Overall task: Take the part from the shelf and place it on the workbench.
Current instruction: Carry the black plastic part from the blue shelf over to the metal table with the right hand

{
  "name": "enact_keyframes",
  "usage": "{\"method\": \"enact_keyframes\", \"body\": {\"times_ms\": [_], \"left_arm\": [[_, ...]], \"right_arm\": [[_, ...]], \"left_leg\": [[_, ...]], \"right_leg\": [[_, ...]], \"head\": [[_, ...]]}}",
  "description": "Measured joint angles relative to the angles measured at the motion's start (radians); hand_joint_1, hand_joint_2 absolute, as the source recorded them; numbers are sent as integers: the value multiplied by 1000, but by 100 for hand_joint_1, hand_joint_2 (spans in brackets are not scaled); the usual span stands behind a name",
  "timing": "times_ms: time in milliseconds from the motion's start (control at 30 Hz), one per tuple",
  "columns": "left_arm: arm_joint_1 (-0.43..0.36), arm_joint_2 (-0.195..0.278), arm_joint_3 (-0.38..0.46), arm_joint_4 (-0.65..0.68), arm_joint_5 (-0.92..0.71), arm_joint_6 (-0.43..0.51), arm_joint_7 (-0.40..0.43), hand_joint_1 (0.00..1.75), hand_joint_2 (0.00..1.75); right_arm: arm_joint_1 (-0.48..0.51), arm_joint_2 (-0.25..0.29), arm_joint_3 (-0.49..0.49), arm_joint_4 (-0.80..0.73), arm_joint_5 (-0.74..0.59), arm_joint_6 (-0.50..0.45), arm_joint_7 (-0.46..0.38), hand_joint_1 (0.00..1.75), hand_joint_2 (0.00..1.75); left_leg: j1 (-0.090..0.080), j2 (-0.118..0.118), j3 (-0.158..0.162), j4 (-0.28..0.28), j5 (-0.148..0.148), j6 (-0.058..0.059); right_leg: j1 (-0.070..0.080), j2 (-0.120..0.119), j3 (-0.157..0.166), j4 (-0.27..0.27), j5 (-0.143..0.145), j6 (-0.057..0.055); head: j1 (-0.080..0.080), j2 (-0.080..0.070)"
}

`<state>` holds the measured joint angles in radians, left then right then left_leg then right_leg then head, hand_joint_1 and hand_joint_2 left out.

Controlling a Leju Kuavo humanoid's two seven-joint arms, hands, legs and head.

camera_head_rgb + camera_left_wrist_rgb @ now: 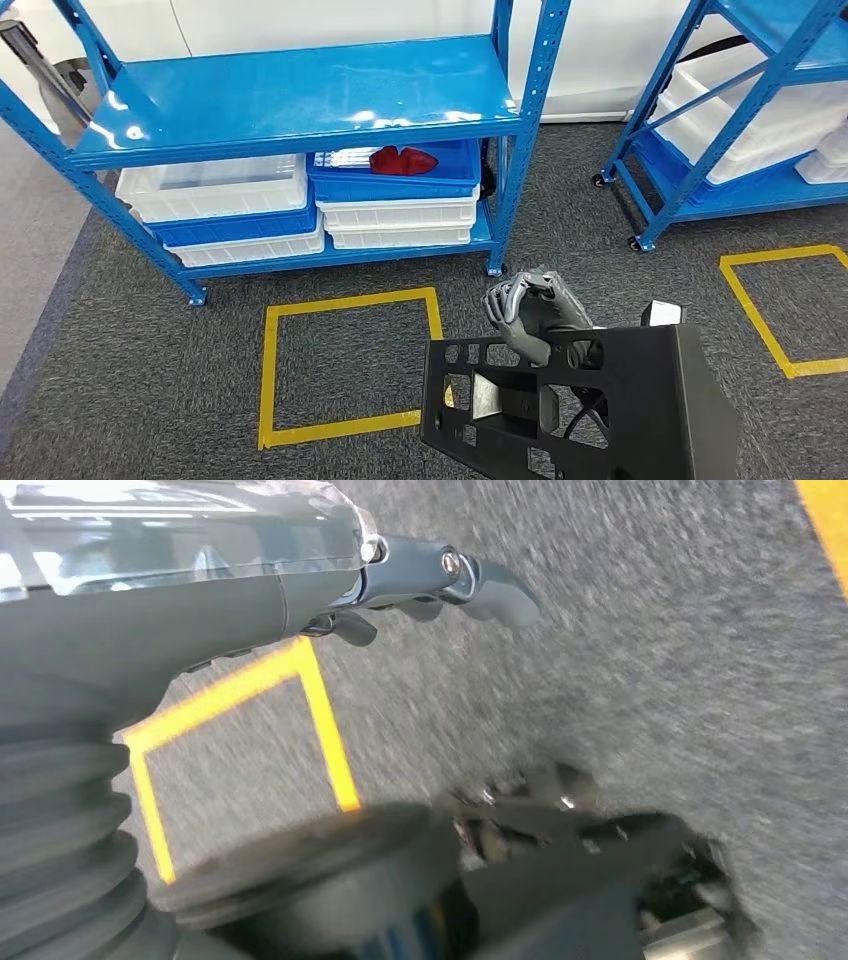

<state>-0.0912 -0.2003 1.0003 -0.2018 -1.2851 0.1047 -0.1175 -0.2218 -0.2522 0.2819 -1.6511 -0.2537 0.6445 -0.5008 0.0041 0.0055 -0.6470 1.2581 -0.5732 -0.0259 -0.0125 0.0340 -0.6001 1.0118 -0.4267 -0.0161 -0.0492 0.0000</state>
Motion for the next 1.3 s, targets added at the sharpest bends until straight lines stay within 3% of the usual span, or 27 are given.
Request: {"method": "enact_keyframes", "body": {"times_ms": [33,100,167,233,300,367,400,433,467,500,533,600,667,733,800,867,933,967,1000,1033,1100,1167,1200,1233,1300], "left_arm": [[1,0,0,0,-1,1,0,0,175],[3,1,0,0,-3,1,0,0,175],[3,1,0,0,-4,1,-1,0,175],[4,0,0,0,-4,1,-1,0,175],[3,0,0,0,-4,1,-2,0,175],[2,-1,0,0,-4,1,-3,0,175],[3,-1,0,0,-4,1,-3,0,175],[4,-1,0,0,-4,1,-3,0,175],[5,-1,0,0,-4,1,-3,0,175],[5,-1,0,0,-4,0,-2,0,175],[4,-1,0,0,-4,0,-2,0,175],[2,-2,0,0,-3,0,-1,0,175],[1,-2,0,0,-2,0,1,0,175],[0,-3,0,0,0,1,2,0,175],[-1,-3,0,0,1,2,3,0,175],[0,-3,1,0,3,3,5,0,175],[1,-3,3,0,6,3,8,0,175],[0,-3,4,0,7,3,10,0,175],[-1,-2,5,0,7,3,12,0,175],[0,-2,5,0,7,3,14,0,175],[2,-2,6,0,6,3,15,0,175],[3,-2,6,0,4,2,16,0,175],[4,-3,6,0,2,2,17,0,175],[5,-4,7,0,1,1,17,0,175],[3,-5,7,0,-3,1,17,0,175]], "right_arm": [[1,0,0,0,1,-1,0,175,175],[0,0,0,-2,2,-4,0,175,175],[1,0,0,-5,4,-6,1,175,175],[5,0,-1,-10,5,-8,2,175,175],[8,3,-4,-15,5,-13,2,175,175],[8,8,-6,-18,6,-15,4,175,175],[7,10,-6,-19,7,-16,6,175,175],[8,11,-6,-19,7,-16,8,175,175],[8,12,-6,-19,8,-16,11,175,175],[8,12,-6,-19,9,-16,14,175,175],[7,12,-6,-19,10,-16,15,175,175],[3,12,-6,-19,12,-15,16,175,175],[-1,12,-7,-20,13,-14,17,175,175],[-2,12,-9,-19,13,-12,16,175,175],[-3,11,-11,-19,12,-9,16,175,175],[-6,9,-11,-19,11,-5,16,175,175],[-6,8,-11,-18,11,-1,16,175,175],[-6,8,-11,-17,11,0,16,175,175],[-6,8,-11,-16,11,0,16,175,175],[-6,8,-11,-16,10,0,16,175,175],[-7,8,-11,-15,7,1,14,175,175],[-10,8,-12,-11,4,2,12,175,175],[-11,8,-12,-10,3,2,11,175,175],[-11,8,-13,-9,2,2,10,175,175],[-11,9,-17,-7,3,1,6,175,175]], "left_leg": [[0,-11,33,-65,38,4],[2,-55,96,-199,90,14],[2,-81,116,-250,96,20],[3,-63,117,-258,101,28],[6,-40,117,-268,111,40],[6,-16,114,-272,117,48],[4,-2,111,-271,117,49],[3,11,108,-269,117,49],[3,25,106,-268,117,49],[3,37,105,-266,116,48],[3,49,105,-263,115,45],[0,68,104,-255,109,37],[-4,84,103,-251,105,26],[-5,98,105,-251,103,15],[-1,71,97,-226,79,4],[3,22,55,-128,18,-5],[4,4,-1,0,-37,-8],[4,2,-15,31,-41,-7],[4,1,-10,22,-24,-5],[4,-4,13,-24,10,-2],[6,-51,74,-162,76,8],[6,-96,103,-239,96,15],[5,-100,105,-245,94,18],[6,-89,106,-251,97,22],[9,-62,111,-264,108,34]], "right_leg": [[0,13,0,1,1,2],[0,38,-3,5,5,8],[-3,58,-13,6,12,21],[-6,74,-22,4,19,34],[-4,46,-39,34,-3,42],[-2,-4,-86,139,-65,47],[-3,-17,-116,208,-97,49],[-4,-23,-138,261,-116,52],[-6,-27,-143,282,-117,55],[-8,-32,-128,264,-101,56],[-9,-42,-92,206,-72,57],[-7,-84,-17,71,-31,51],[0,-104,8,16,-25,39],[2,-85,3,16,-21,27],[-2,-66,1,10,-14,14],[-4,-46,-2,7,-8,4],[-2,-24,-6,8,-6,0],[-1,-12,-8,10,-5,-1],[0,2,-9,11,-5,-1],[0,16,-9,13,-4,0],[0,42,-11,15,-2,4],[-5,66,-22,17,5,16],[-7,78,-28,15,11,24],[-9,90,-32,12,16,33],[-7,68,-43,24,9,43]], "head": [[0,0],[0,0],[0,0],[0,0],[0,0],[0,0],[0,0],[0,0],[0,0],[0,0],[0,0],[0,0],[0,0],[0,0],[0,0],[0,0],[0,0],[0,0],[0,0],[0,0],[0,0],[0,0],[0,0],[0,0],[0,0]]}}
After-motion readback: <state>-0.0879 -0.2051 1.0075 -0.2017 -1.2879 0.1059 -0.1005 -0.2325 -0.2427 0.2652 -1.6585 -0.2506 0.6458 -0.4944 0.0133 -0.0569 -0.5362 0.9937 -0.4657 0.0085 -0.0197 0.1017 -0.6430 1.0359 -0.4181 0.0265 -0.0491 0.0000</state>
